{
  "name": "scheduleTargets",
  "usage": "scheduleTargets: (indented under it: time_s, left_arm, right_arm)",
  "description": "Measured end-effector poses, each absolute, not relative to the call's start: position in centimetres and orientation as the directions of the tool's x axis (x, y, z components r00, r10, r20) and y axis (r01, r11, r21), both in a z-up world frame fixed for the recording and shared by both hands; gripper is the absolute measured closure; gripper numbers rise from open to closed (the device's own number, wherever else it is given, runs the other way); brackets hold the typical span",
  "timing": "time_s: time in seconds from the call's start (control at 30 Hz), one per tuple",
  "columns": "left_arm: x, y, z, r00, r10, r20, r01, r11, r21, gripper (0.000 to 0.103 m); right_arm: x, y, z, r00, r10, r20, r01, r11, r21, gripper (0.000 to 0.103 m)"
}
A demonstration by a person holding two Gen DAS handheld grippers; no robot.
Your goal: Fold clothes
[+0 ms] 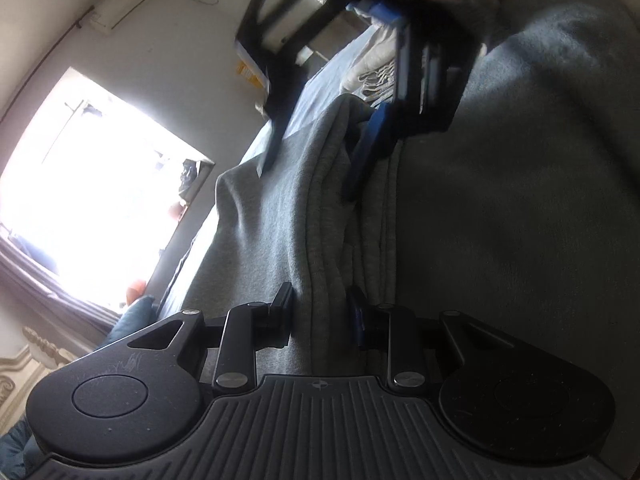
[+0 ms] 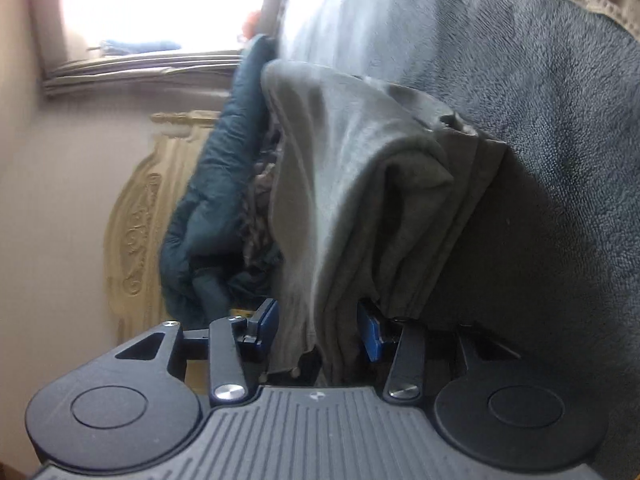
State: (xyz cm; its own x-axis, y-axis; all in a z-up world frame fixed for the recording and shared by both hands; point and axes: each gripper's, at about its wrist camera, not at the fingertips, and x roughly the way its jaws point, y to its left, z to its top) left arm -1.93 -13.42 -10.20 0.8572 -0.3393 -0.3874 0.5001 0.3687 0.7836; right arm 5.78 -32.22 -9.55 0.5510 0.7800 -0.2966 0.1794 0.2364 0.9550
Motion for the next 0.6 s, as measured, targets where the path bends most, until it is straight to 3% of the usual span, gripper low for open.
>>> scheduleTargets:
  time_s: [0.1,0.17,0.2,0.23,0.43,0.6]
  left_arm:
    - [-2.1,-13.1,-10.4,0.855,-0.357,-0.376,0.495,0.344,0.798,0.076]
    - [-2.2,-12.9,-10.4,0.853,-0.368,-0.37,0.492,0.332,0.805,0.077]
    - [-2.2,-12.7,-10.3,0.848,-0.373,-0.376,0.501,0.335,0.798,0.078]
    - [-2.2,-12.6,-10.1,0.843,-0.378,-0.382,0.509,0.338,0.792,0.078]
    - [-2.2,-11.7,-9.2,0.814,-0.407,-0.415,0.559,0.354,0.75,0.079]
    - [-2.7,-10.7,-8.1,0.794,-0.428,-0.431,0.598,0.426,0.679,0.075]
  right_arm:
    - [7.2,-31.4,-9.7,0.555,0.771,-0.313,0.224,0.224,0.949,0.057]
    - [7.7,-31.2,-10.6,0.565,0.764,-0.312,0.249,0.202,0.947,0.064]
    - [7.9,-31.2,-11.1,0.569,0.76,-0.314,0.258,0.197,0.946,0.077]
    - [7.7,-31.1,-11.3,0.576,0.754,-0.316,0.264,0.195,0.945,0.082]
    - [6.2,-31.5,-11.5,0.638,0.695,-0.331,0.052,0.39,0.919,0.089]
    - [6.5,-32.2,-13.7,0.636,0.719,-0.28,0.026,0.342,0.939,0.089]
